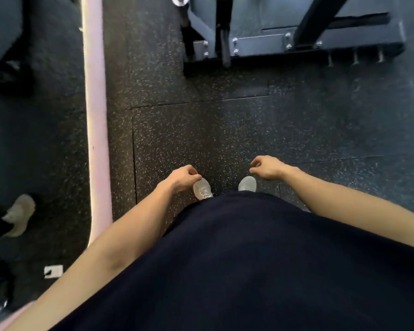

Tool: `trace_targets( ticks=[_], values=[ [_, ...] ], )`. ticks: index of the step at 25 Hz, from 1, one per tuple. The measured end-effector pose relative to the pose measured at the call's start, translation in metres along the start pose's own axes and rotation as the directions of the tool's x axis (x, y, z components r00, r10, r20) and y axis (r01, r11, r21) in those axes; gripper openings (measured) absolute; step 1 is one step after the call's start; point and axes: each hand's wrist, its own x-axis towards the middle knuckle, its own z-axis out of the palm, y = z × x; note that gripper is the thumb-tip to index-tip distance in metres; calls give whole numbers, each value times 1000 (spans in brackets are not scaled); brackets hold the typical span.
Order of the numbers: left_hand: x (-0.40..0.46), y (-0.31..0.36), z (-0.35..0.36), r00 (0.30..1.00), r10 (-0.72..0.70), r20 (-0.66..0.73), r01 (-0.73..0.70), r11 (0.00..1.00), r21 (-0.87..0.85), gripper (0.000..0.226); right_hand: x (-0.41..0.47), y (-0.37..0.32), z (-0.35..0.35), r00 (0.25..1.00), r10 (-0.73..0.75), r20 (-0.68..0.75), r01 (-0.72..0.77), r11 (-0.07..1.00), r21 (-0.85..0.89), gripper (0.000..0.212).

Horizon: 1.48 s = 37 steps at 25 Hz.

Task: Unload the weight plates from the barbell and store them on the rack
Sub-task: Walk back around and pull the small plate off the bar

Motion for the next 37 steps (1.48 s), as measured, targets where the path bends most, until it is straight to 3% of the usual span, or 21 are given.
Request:
trace_targets(
  ticks=[5,10,13,20,24,27,30,37],
  values=[
    [2,27,-13,993,107,-57,-105,994,33,49,-17,21,-8,992,59,-111,-44,989,139,47],
    [-1,83,-83,951,228,-207,-229,973,16,56,-28,0,-73,959,5,-285,61,973,223,51],
    [-13,131,-140,880,304,-366,-315,948,30,58,-42,-24,-131,900,-71,-430,186,955,231,51],
    [-80,234,-268,618,506,-602,-527,834,160,60,-96,-85,-271,688,-255,-679,395,917,55,53],
    [-137,281,-331,463,601,-652,-609,750,259,64,-145,-117,-345,533,-345,-773,492,869,-49,54],
    [-189,320,-369,283,632,-722,-650,680,341,59,-193,-140,-400,409,-378,-830,529,840,-122,53],
    [-246,355,-405,120,643,-756,-653,625,428,57,-245,-158,-447,281,-418,-864,564,800,-204,52],
    [-376,425,-465,-164,656,-737,-567,548,615,53,-361,-188,-540,2,-468,-884,530,750,-395,54]
  ],
)
